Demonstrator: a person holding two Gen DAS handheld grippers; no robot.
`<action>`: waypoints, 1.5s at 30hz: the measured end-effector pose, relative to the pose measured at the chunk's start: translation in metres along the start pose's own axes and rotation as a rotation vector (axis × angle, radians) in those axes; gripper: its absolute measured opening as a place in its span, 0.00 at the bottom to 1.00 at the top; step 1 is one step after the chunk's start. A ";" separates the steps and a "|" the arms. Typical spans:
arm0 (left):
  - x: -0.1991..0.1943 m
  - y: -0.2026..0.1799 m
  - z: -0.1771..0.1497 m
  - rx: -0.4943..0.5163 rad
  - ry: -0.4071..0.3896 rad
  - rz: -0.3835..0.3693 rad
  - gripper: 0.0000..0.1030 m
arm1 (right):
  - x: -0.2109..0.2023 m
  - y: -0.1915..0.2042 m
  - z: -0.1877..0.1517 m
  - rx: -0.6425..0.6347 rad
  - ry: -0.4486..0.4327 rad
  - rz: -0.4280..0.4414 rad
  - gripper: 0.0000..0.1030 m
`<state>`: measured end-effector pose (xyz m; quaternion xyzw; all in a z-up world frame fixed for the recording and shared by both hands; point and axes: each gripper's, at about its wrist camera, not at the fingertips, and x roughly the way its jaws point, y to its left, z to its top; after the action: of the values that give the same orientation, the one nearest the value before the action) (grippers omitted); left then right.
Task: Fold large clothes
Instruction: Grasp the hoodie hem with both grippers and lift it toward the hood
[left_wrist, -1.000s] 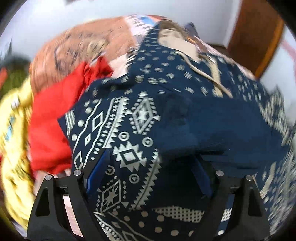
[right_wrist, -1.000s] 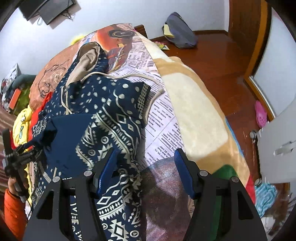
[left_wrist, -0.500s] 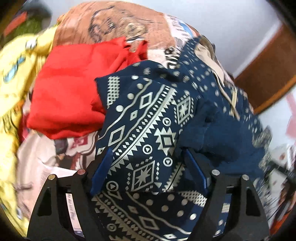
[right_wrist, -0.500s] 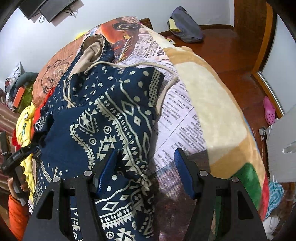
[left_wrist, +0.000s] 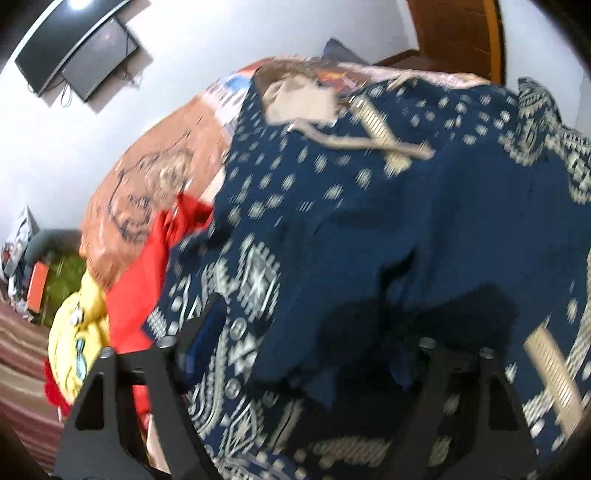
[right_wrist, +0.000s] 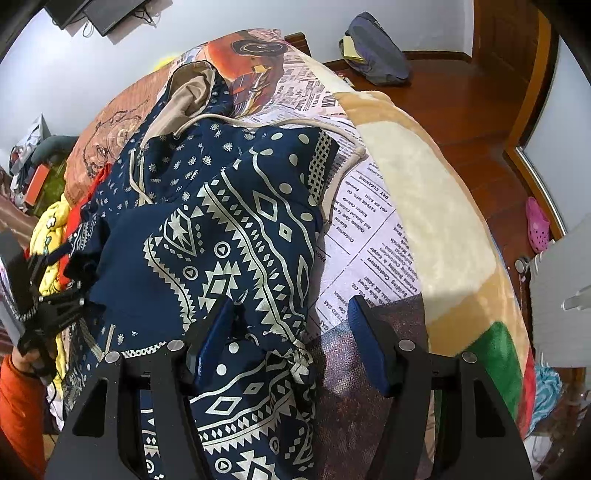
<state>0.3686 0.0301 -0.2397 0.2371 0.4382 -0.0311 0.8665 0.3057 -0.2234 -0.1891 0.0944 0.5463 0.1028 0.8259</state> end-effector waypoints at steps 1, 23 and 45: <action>0.002 0.000 0.004 -0.008 0.003 -0.025 0.49 | 0.002 0.000 0.000 -0.001 0.005 -0.004 0.59; -0.015 0.165 -0.055 -0.624 0.053 -0.195 0.07 | 0.026 0.010 0.018 -0.090 -0.014 -0.060 0.59; -0.041 0.147 -0.073 -0.414 0.091 -0.010 0.67 | -0.003 0.025 0.045 -0.078 -0.055 -0.032 0.60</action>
<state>0.3275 0.1864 -0.1886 0.0530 0.4751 0.0659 0.8759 0.3447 -0.2018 -0.1621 0.0562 0.5203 0.1081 0.8453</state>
